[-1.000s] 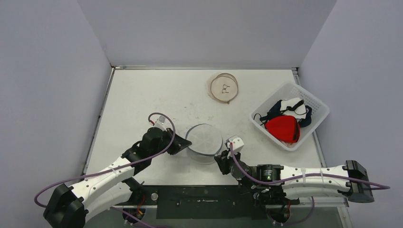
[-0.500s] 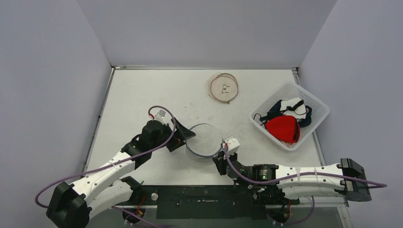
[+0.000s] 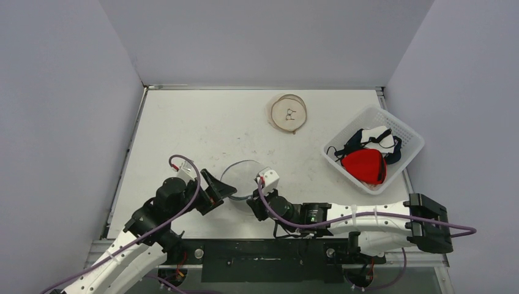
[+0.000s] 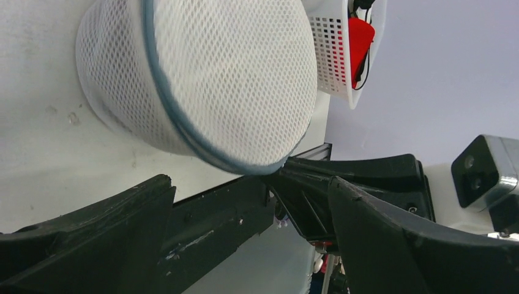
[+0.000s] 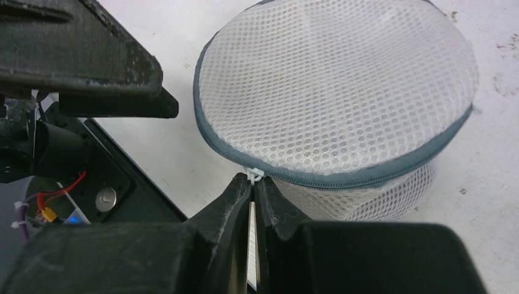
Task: Unzip the laundry bag and remove the bra
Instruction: Unzip the laundry bag at the center of the board.
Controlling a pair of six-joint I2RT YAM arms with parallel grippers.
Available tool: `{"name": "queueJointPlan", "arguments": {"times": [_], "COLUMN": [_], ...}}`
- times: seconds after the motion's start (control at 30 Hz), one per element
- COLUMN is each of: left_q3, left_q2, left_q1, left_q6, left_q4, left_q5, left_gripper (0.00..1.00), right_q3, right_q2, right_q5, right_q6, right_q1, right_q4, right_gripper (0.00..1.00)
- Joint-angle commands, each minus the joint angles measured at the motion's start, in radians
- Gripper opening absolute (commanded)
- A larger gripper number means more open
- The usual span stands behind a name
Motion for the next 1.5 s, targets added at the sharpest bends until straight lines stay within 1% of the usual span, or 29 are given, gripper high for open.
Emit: {"name": "queueJointPlan", "arguments": {"times": [0.0,0.1,0.23,0.3,0.4,0.47,0.63,0.93,0.97,1.2,1.3,1.47], "left_q3": [-0.001,-0.015,-0.033,-0.034,-0.021,-0.011,0.016,-0.01,-0.013,-0.02,-0.021,-0.026], "left_q2": [-0.038,-0.031,0.038,0.089,0.157,0.182,0.193,0.186,0.184,0.19,0.204,0.222], "left_q1": [-0.021,-0.051,-0.135,-0.161,-0.17,-0.169,-0.156,-0.063,-0.056,-0.036,-0.029,-0.023], "left_q6": [-0.038,-0.075,-0.123,-0.142,-0.15,-0.153,-0.14,-0.121,-0.118,-0.112,-0.108,-0.105], "left_q4": [-0.083,-0.044,0.062,0.13,0.2,0.229,0.221,0.215,0.217,0.22,0.226,0.246], "left_q5": [-0.012,-0.01,-0.095,-0.125,-0.178,-0.194,-0.247,-0.22,-0.216,-0.211,-0.205,-0.189], "left_gripper": [0.96,0.97,0.97,0.96,0.88,0.8,0.61,0.32,0.28,0.07,0.0,0.0], "right_q3": [0.072,0.076,0.057,0.05,0.057,0.068,0.088,0.123,0.121,0.06,0.032,-0.001], "right_q2": [0.038,0.055,0.064,0.066,0.067,0.062,0.04,0.024,0.017,-0.071,-0.102,-0.144], "right_q5": [-0.055,-0.068,-0.107,-0.134,-0.178,-0.194,-0.194,-0.166,-0.153,-0.091,-0.073,-0.047], "right_q6": [-0.033,-0.028,-0.019,-0.015,-0.026,-0.032,-0.031,-0.008,-0.007,0.014,0.029,0.044], "right_q1": [-0.018,-0.025,-0.023,-0.017,-0.009,-0.005,-0.004,-0.004,-0.004,-0.004,-0.004,-0.004], "right_q4": [0.076,0.081,0.117,0.134,0.134,0.117,0.054,-0.048,-0.063,-0.149,-0.171,-0.195], "right_gripper": [0.05,0.05,0.05,0.05,0.05,0.05,0.05,0.05,0.05,0.05,0.05,0.05]}}
